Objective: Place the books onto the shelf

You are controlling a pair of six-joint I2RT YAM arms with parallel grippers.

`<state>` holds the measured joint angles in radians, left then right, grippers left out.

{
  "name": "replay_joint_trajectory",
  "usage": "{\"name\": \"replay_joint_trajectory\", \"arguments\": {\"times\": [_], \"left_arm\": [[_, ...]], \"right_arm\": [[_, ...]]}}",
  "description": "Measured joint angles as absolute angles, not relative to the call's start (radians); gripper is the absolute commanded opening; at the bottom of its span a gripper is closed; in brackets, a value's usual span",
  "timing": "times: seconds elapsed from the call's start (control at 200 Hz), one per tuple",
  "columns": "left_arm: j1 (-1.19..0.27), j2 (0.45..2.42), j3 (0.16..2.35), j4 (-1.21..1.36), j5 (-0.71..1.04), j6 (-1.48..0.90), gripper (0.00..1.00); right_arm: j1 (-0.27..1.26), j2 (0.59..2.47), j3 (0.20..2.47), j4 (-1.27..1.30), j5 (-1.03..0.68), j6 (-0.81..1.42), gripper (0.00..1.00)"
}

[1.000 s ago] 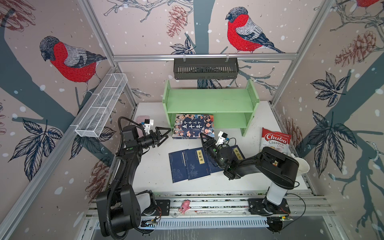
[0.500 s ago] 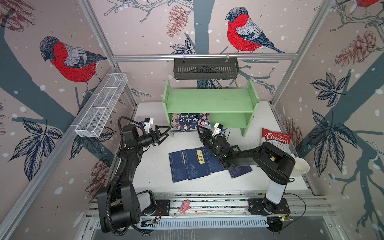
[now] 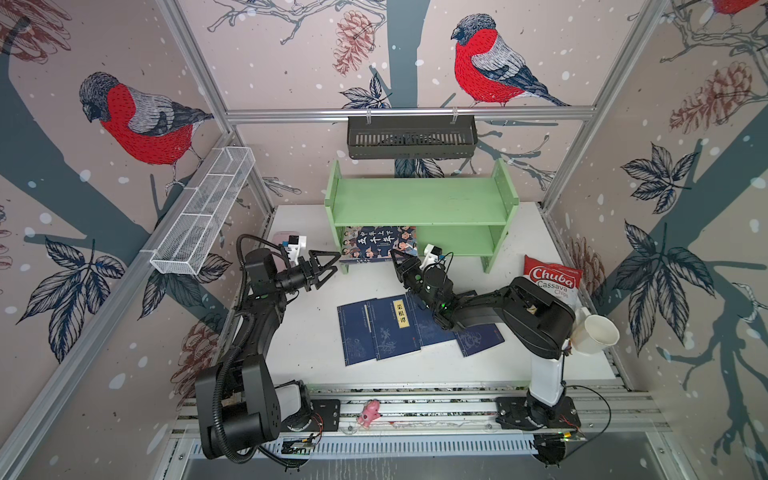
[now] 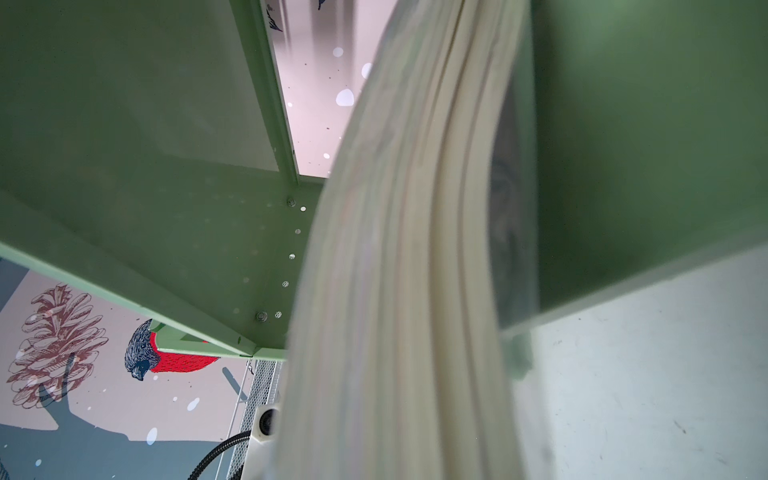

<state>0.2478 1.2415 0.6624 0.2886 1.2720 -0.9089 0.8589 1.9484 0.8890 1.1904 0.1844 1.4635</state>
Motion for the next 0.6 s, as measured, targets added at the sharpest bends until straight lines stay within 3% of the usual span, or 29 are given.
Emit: {"name": "replay_joint_trajectory", "arguments": {"times": [0.24, 0.35, 0.6], "left_arm": [[0.248, 1.256, 0.654, 0.319, 1.275, -0.925, 0.92], [0.248, 1.261, 0.651, 0.337, 1.275, -0.939, 0.92], [0.248, 1.272, 0.636, 0.392, 1.272, -0.981, 0.92]], "right_arm": [[0.837, 2.003, 0.919, 1.218, 0.170, 1.496, 0.02], [0.832, 2.017, 0.925, 1.230, 0.164, 1.517, 0.07], [0.829, 2.000, 0.928, 1.219, 0.158, 1.522, 0.48]]}}
